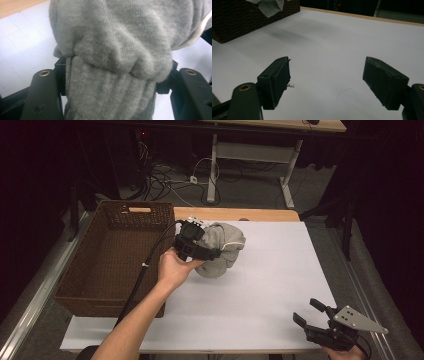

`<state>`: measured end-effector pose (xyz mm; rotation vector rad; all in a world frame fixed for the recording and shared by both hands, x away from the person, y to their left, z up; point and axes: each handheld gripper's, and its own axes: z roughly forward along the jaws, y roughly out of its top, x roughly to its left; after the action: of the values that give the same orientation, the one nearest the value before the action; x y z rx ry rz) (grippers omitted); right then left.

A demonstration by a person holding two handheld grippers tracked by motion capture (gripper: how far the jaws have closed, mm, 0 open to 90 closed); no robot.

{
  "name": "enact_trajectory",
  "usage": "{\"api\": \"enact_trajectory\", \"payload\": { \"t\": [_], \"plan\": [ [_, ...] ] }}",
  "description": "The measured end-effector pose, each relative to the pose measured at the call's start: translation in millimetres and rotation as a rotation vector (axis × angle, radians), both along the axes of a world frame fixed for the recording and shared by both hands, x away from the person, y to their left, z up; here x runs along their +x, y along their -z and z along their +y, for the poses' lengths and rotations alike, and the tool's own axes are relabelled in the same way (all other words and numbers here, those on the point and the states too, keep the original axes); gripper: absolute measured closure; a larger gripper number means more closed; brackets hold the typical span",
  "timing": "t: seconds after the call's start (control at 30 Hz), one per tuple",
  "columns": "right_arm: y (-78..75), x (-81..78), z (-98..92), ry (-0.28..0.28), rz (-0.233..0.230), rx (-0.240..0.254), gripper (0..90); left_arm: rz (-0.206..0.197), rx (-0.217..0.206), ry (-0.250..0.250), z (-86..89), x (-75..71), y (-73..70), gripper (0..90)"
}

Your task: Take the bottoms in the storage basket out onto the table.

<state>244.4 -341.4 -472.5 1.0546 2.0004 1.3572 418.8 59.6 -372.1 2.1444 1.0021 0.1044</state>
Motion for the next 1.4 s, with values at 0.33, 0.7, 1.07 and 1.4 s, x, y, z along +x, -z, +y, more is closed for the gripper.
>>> {"api": "enact_trajectory", "payload": {
  "t": [0.33,0.7,1.07,1.4],
  "plan": [
    [0.2,-0.1,0.2,-0.008,0.005,-0.003,22.7,0.026,0.027,-0.034,-11.9,14.8,17.7,34.3],
    [0.2,-0.2,0.4,-0.014,0.002,-0.002,22.7,0.059,0.067,-0.088,-18.2,30.8,38.1,33.5],
    [0.3,-0.1,0.3,-0.017,0.003,-0.003,22.7,0.085,0.078,-0.122,-23.0,42.7,54.8,33.1],
    [-0.2,-0.8,0.0,-0.013,0.000,0.001,22.7,0.103,0.037,-0.131,-23.7,47.3,59.8,32.6]
  ]
}}
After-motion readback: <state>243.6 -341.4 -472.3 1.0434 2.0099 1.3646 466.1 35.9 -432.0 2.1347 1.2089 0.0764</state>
